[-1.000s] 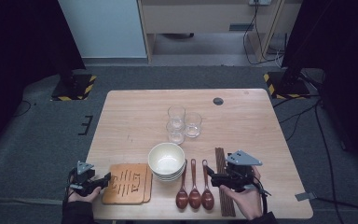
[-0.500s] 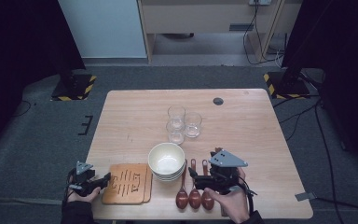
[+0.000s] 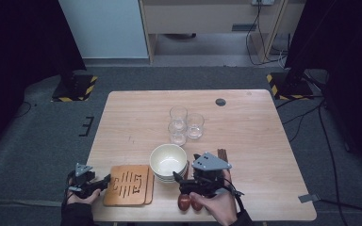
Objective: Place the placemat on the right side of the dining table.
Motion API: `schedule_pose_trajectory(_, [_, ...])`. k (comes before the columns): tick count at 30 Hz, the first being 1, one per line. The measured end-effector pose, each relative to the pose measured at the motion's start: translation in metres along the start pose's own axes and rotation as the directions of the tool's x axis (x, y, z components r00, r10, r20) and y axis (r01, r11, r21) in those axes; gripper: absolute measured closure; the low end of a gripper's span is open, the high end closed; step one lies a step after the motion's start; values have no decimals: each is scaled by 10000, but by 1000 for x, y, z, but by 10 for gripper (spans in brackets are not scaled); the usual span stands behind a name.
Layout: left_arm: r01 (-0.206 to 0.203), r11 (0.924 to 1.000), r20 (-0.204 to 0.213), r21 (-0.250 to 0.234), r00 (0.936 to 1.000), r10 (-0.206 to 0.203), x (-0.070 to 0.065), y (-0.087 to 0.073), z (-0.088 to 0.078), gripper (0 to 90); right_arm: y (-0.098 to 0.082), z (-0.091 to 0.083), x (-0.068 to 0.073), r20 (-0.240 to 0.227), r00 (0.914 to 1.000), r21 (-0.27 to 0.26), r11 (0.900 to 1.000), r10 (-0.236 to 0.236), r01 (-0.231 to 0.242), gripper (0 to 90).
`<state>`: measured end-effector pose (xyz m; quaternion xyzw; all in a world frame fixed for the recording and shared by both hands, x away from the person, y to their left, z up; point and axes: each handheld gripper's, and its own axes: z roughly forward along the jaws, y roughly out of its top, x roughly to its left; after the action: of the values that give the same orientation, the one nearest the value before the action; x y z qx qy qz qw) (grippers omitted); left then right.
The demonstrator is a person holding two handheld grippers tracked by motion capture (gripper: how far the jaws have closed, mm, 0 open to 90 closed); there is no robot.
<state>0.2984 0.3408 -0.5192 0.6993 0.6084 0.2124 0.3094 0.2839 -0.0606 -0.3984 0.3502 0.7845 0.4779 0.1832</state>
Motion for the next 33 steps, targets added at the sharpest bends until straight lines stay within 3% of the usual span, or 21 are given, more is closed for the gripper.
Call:
schedule_pose_trajectory(13, [-4, 10000, -25, 36, 10000, 4, 0, 0, 1, 299, 9, 27, 34, -1027, 9945, 69, 9997, -210, 218, 190])
schedule_pose_trajectory(23, [-3, 10000, -44, 6, 10000, 3, 0, -1, 1, 299, 6, 48, 65, -2122, 9766, 353, 9984, -351, 435, 231])
schedule_pose_trajectory(33, [-28, 10000, -119, 80, 9999, 29, 0, -1, 3, 301, -1, 64, 77, -2536, 9671, 641, 9972, -210, 384, 272])
